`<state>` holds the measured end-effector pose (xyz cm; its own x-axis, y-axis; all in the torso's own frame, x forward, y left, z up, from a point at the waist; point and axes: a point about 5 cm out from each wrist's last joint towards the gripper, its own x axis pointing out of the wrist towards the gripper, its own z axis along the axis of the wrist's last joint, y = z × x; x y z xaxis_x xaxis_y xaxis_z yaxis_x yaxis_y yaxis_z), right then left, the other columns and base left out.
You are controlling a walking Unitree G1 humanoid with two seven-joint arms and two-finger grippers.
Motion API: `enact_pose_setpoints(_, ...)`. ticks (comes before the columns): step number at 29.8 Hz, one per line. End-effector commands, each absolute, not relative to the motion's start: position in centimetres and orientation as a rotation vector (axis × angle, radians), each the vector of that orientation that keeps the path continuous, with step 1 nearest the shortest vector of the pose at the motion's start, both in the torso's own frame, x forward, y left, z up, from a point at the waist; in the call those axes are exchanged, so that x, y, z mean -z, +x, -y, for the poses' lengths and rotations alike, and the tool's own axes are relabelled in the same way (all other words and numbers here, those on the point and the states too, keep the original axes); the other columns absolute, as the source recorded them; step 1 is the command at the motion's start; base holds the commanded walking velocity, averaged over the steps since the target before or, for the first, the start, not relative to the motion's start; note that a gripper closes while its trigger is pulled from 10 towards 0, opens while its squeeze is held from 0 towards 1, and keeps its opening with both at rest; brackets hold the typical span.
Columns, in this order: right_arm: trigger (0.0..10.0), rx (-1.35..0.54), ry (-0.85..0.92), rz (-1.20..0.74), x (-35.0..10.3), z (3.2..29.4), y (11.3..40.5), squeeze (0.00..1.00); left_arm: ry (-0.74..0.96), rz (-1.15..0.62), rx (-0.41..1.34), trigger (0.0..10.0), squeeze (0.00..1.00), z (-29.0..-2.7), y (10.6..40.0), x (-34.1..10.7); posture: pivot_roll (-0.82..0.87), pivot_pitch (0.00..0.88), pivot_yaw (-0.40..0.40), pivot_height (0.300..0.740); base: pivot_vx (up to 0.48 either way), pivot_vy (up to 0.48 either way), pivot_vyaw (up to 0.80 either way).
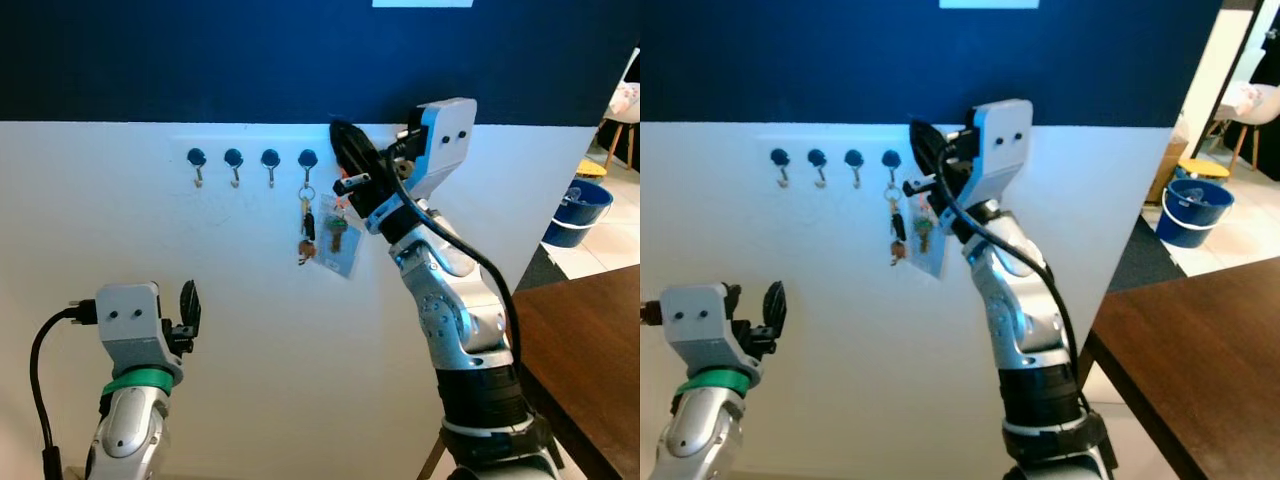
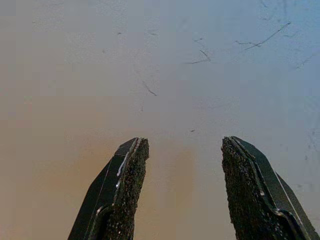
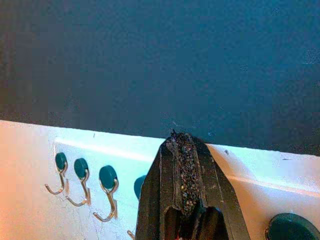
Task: Hang keys on a hook
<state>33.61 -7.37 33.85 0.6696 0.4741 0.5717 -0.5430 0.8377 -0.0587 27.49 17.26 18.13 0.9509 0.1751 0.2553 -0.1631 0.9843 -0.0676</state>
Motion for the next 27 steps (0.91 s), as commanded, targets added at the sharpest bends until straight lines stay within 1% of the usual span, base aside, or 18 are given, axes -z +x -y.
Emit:
enact_pose_setpoints(1,10.0,-0.509,0.158,0.605,-33.7,8.7,33.9,0.00,-0.059,0.268,-0.125,10.0,0.00,-16.6,27.1,-18.0,-0.19,0.002,0.125,0.740,0.000,0.000,0.00)
enact_pose_setpoints(4,10.0,-0.470,0.169,0.603,-33.4,9.5,34.0,0.00,-0.088,0.296,-0.038,10.0,0.00,-15.3,26.8,-18.4,-0.19,0.010,0.125,0.740,0.000,0.000,0.00)
enact_pose_setpoints(7,10.0,-0.459,0.170,0.605,-33.3,9.7,34.0,0.00,-0.092,0.300,-0.024,10.0,0.00,-15.1,26.7,-18.4,-0.19,0.010,0.125,0.740,0.000,0.000,0.00)
enact_pose_setpoints(9,10.0,-0.418,0.179,0.610,-33.2,10.4,34.0,0.00,-0.105,0.313,0.010,10.0,0.00,-14.6,26.6,-18.6,-0.20,0.021,0.122,0.740,0.000,0.000,0.00)
enact_pose_setpoints(11,10.0,-0.418,0.179,0.610,-33.2,10.4,34.0,0.00,-0.105,0.313,0.010,10.0,0.00,-14.6,26.6,-18.6,-0.20,0.021,0.122,0.740,0.000,0.000,0.00)
enact_pose_setpoints(13,10.0,-0.364,0.202,0.618,-33.0,11.4,33.9,0.00,-0.121,0.321,0.035,10.0,0.00,-14.1,26.4,-18.7,-0.20,0.026,0.119,0.740,0.000,0.000,0.00)
enact_pose_setpoints(15,10.0,-0.364,0.202,0.618,-33.0,11.4,33.9,0.00,-0.121,0.321,0.035,10.0,0.00,-14.1,26.4,-18.7,-0.20,0.026,0.119,0.740,0.000,0.000,0.00)
enact_pose_setpoints(22,10.0,-0.224,0.279,0.710,-33.2,13.6,33.2,0.00,-0.147,0.334,0.057,10.0,0.00,-13.6,26.0,-18.7,-0.21,0.032,0.108,0.740,0.000,0.000,0.00)
enact_pose_setpoints(26,10.0,-0.179,0.298,0.711,-33.0,14.4,33.2,0.00,-0.152,0.337,0.063,10.0,0.00,-13.5,26.0,-18.7,-0.21,0.032,0.108,0.740,0.000,0.000,0.00)
enact_pose_setpoints(27,10.0,-0.143,0.314,0.697,-32.6,15.0,33.5,0.00,-0.154,0.338,0.067,10.0,0.00,-13.5,26.0,-18.7,-0.21,0.032,0.108,0.740,0.000,0.000,0.00)
